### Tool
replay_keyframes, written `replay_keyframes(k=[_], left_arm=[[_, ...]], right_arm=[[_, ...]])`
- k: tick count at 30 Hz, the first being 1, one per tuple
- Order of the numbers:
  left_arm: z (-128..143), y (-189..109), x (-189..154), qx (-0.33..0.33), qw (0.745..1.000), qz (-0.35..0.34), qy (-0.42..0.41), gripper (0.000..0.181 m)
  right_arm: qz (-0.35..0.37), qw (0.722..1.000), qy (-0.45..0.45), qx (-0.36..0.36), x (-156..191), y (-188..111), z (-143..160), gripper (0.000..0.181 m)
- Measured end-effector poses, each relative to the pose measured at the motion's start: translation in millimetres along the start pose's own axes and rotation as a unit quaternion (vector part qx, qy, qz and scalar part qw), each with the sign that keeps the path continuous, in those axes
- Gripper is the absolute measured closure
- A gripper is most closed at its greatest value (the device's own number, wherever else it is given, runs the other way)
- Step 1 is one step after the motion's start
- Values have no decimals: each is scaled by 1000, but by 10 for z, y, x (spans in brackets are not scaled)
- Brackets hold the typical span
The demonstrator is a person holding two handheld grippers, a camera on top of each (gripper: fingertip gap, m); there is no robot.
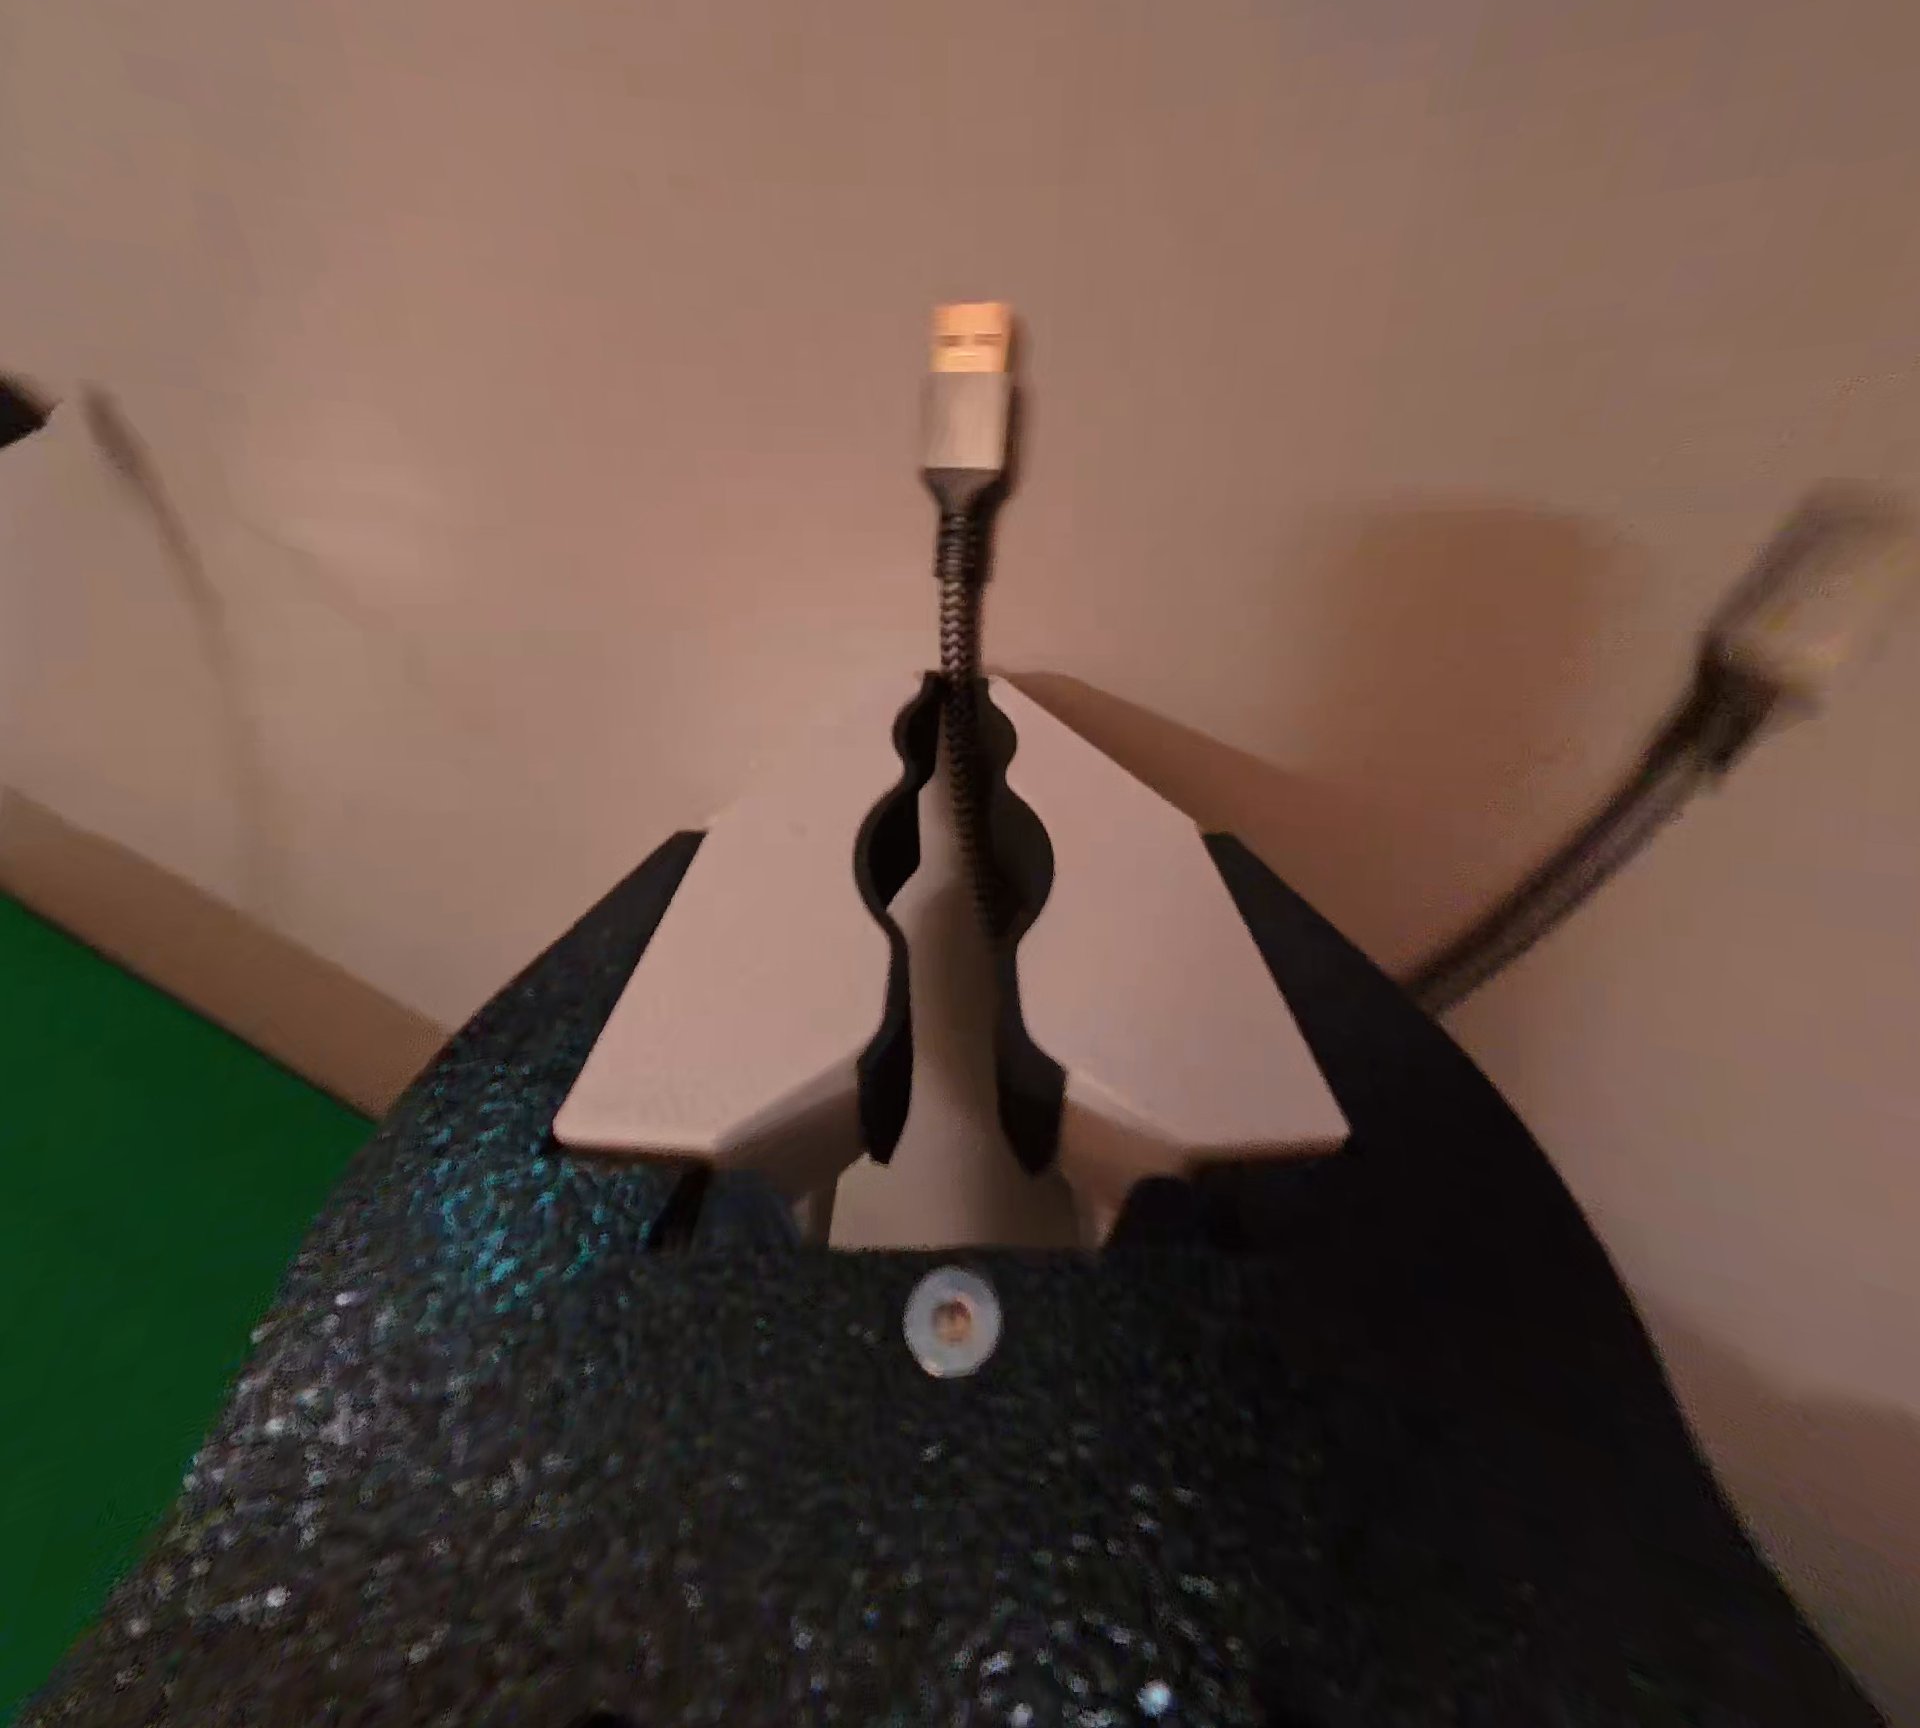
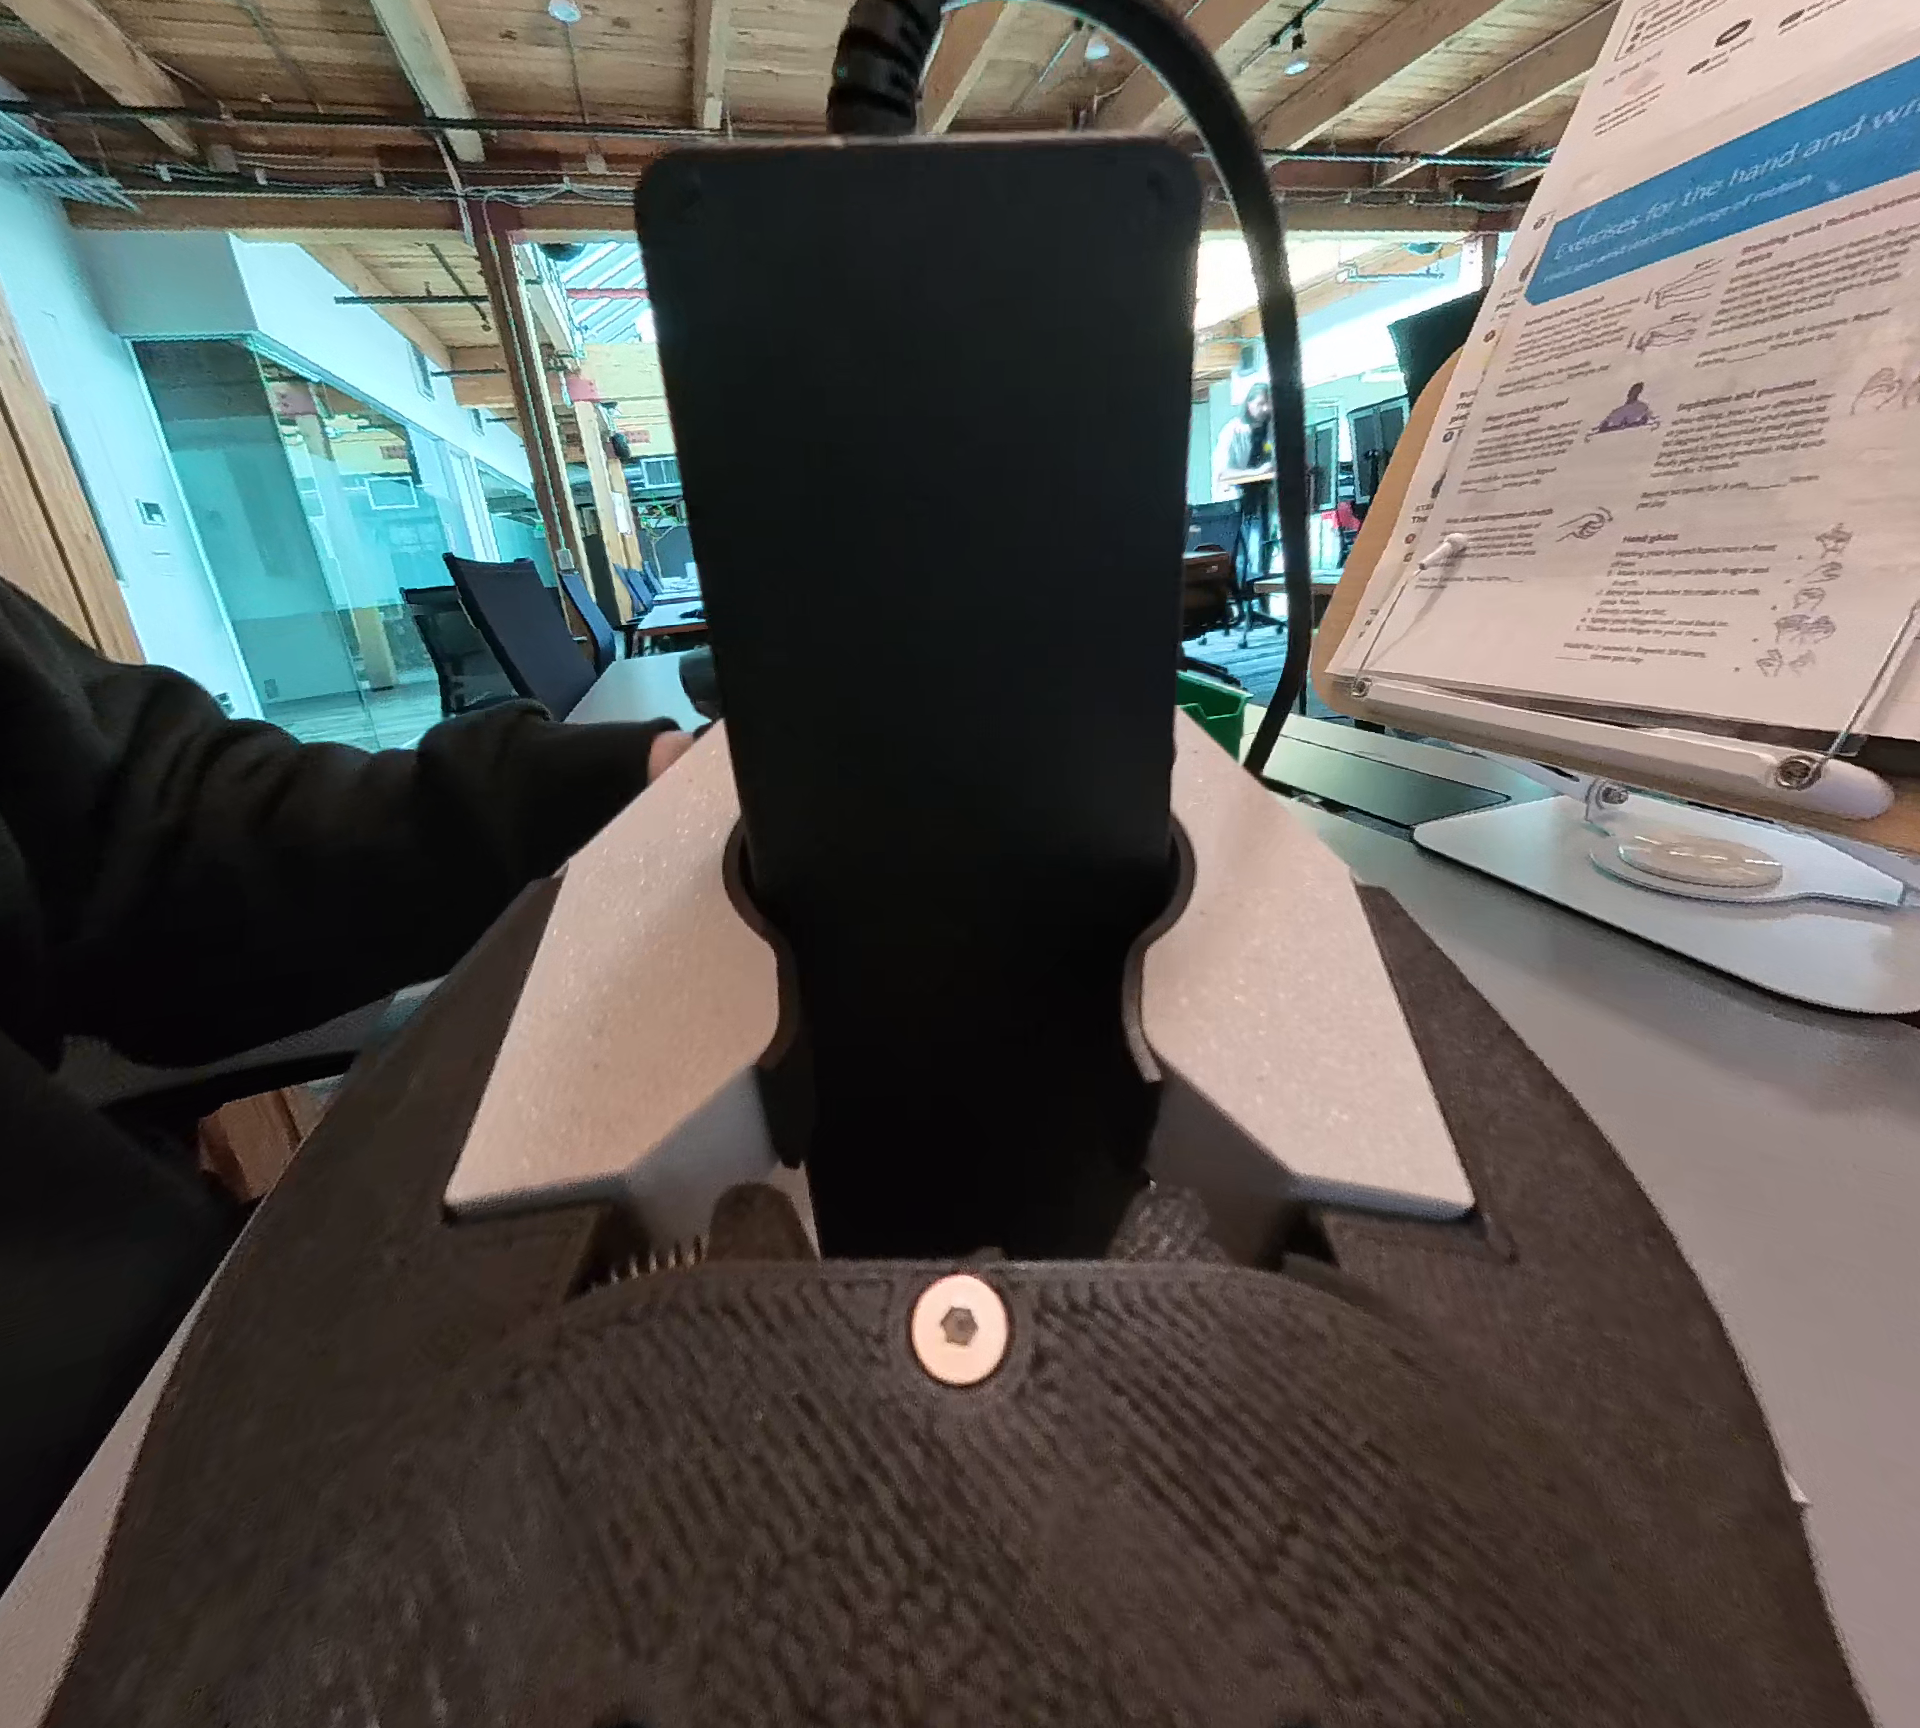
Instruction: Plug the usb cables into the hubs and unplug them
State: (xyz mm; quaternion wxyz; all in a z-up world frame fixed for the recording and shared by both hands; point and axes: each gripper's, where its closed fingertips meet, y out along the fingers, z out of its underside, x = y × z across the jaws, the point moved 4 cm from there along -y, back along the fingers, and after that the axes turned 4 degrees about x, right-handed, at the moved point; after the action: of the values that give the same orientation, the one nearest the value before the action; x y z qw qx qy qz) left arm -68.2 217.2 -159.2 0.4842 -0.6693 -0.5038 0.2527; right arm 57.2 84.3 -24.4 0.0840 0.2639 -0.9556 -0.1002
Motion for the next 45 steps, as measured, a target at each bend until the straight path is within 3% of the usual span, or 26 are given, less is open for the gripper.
replay_keyframes(k=[4,9,14,18,20,22,25,33,42,45], left_arm=[[-115,-33,-56,-51,998,19,-39,167],[-164,-61,-155,-86,995,49,31,165],[-281,-235,-273,-109,989,70,73,145],[-980,-923,-436,-278,957,58,63,142],[-1361,-1307,-529,-355,932,60,41,127],[-1638,-1496,-597,-373,925,70,15,107],[-1889,-1413,-661,-336,939,73,-1,86],[-2017,-1126,-701,-302,951,53,42,127],[-2039,-1164,-820,-315,936,54,146,128],[-2043,-1188,-828,-333,926,58,167,128]], right_arm=[[-11,1000,0,8,28,19,25,114],[-26,1000,6,14,54,15,55,114],[-49,999,14,6,98,13,41,114],[-58,998,5,17,137,56,90,114],[-53,998,-8,34,152,105,143,114],[-47,997,-26,54,173,156,203,114],[-44,996,-40,72,208,224,263,114],[-49,990,-68,110,267,279,355,115],[-77,991,-44,98,370,367,337,114],[-71,994,-28,79,341,344,276,106]])
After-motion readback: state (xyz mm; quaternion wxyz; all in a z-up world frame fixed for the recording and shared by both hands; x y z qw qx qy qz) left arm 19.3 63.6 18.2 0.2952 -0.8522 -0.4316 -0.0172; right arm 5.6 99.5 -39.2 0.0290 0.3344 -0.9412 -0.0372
